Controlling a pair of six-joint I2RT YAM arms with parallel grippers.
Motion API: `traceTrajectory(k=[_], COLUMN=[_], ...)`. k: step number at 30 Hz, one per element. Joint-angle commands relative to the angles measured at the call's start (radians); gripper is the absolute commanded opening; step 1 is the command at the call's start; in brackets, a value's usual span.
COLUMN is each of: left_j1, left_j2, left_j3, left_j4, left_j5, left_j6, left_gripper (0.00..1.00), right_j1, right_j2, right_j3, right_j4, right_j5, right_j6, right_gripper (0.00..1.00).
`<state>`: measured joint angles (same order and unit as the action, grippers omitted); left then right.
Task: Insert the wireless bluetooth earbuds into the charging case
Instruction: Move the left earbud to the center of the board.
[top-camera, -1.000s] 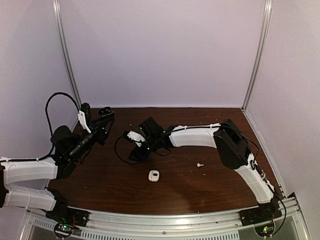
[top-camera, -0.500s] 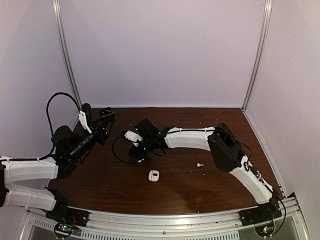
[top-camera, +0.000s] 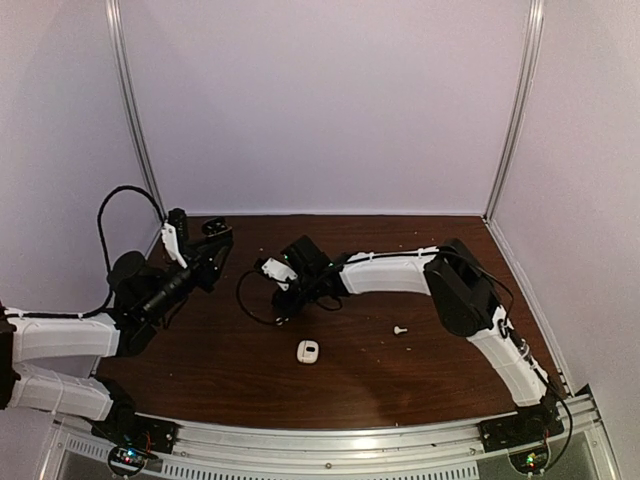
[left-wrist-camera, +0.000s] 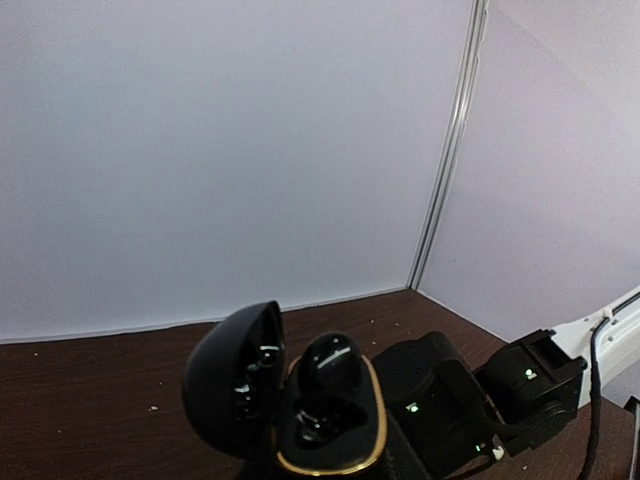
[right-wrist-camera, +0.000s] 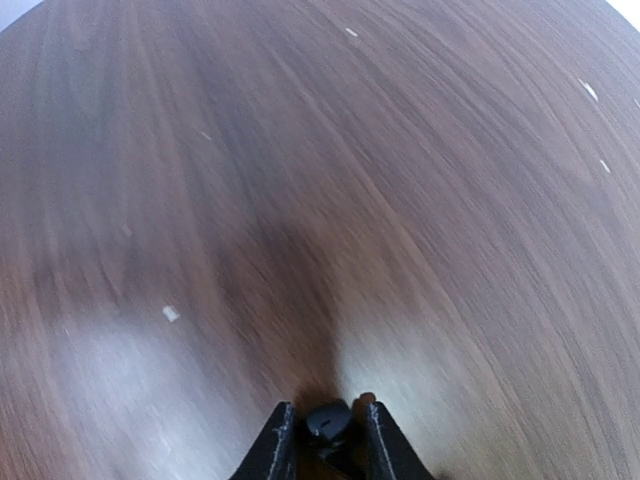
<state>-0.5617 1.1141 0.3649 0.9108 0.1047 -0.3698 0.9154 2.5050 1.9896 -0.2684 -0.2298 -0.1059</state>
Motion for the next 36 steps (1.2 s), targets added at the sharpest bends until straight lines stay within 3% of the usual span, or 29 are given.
traceTrajectory(k=[1, 10, 19, 25, 27, 30, 36], left_j1=[0.009, 0.009, 0.009, 0.009, 0.009, 0.009, 0.009], left_j2=[0.015, 0.033, 0.072, 0.087, 0.085, 0.080, 0.053], left_j3=[0.022, 0.031, 0.028, 0.033, 0.033, 0.034, 0.022], left_j4=[0.051, 0.057, 0.087, 0.088, 0.086, 0.079, 0.063], left_j5=[0.004, 0.014, 0.025, 0.023, 0.024, 0.024, 0.016], left_j6=[-0.006, -0.009, -0.020, -0.019, -0.017, -0.014, -0.008], left_gripper=[0.00, 0.00, 0.00, 0.00, 0.00, 0.00, 0.00], right_j1=[-0.068, -0.169, -0.142, -0.089, -0.089, -0.092, -0.086], right_j2=[-0.091, -0.302, -0.459, -0.503, -0.504, -0.497, -0.471], right_j3=[-0.164, -0.539, -0.772, -0.762, -0.733, -0.670, -0.568], right_j4=[-0.042, -0.033, -0.051, -0.108, -0.138, -0.191, -0.314], right_j5=[0.044, -0.018, -0.099, -0.098, -0.092, -0.070, 0.002], right_j6=[0.053, 0.132, 0.220, 0.272, 0.256, 0.215, 0.085], right_gripper=[0.23, 0.19, 0.18, 0.24, 0.37, 0.46, 0.49])
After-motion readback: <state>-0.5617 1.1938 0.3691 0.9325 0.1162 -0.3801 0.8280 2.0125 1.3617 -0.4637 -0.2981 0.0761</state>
